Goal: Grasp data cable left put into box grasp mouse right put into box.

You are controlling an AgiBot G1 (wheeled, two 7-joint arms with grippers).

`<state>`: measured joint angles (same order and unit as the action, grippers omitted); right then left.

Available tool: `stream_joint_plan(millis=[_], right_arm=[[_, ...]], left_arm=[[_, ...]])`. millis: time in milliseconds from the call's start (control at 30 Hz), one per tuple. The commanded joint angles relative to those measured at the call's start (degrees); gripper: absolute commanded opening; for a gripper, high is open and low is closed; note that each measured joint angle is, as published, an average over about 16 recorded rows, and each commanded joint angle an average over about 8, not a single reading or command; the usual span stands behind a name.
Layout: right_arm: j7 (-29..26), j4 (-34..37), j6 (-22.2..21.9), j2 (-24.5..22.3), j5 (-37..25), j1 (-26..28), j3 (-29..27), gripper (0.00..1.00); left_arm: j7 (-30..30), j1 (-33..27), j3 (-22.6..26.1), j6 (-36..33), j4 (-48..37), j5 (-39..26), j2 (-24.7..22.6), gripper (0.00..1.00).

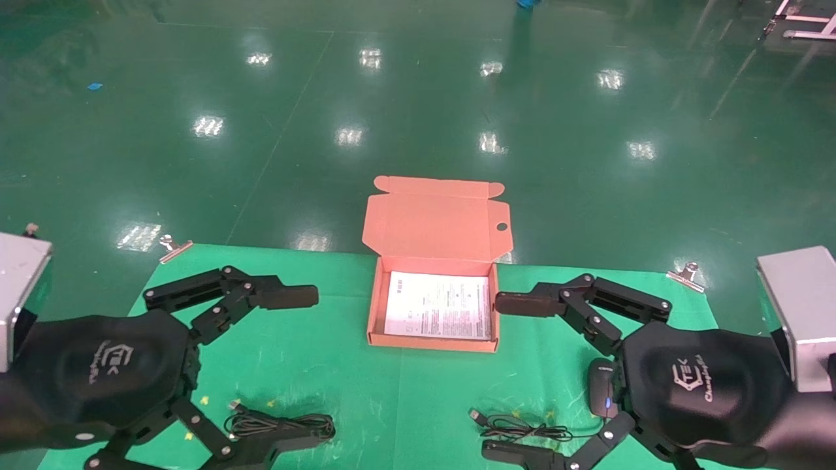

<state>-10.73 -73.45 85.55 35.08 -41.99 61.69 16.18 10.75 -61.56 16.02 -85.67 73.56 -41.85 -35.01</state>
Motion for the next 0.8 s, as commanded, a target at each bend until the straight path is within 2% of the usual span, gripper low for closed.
stream_joint_plan(millis=[33, 800], right_arm=[[0.0, 0.0, 0.0, 0.0, 0.0, 0.0, 0.0, 1.0], [0.0, -0.1, -0.1, -0.1, -0.4, 0.0, 0.1, 1.0]], left_arm=[[0.0, 0.0, 0.0, 0.0, 0.0, 0.0, 0.0, 1.0], [-0.1, -0.3, 0.3, 0.1, -0.1, -0.5, -0.2, 1.0]])
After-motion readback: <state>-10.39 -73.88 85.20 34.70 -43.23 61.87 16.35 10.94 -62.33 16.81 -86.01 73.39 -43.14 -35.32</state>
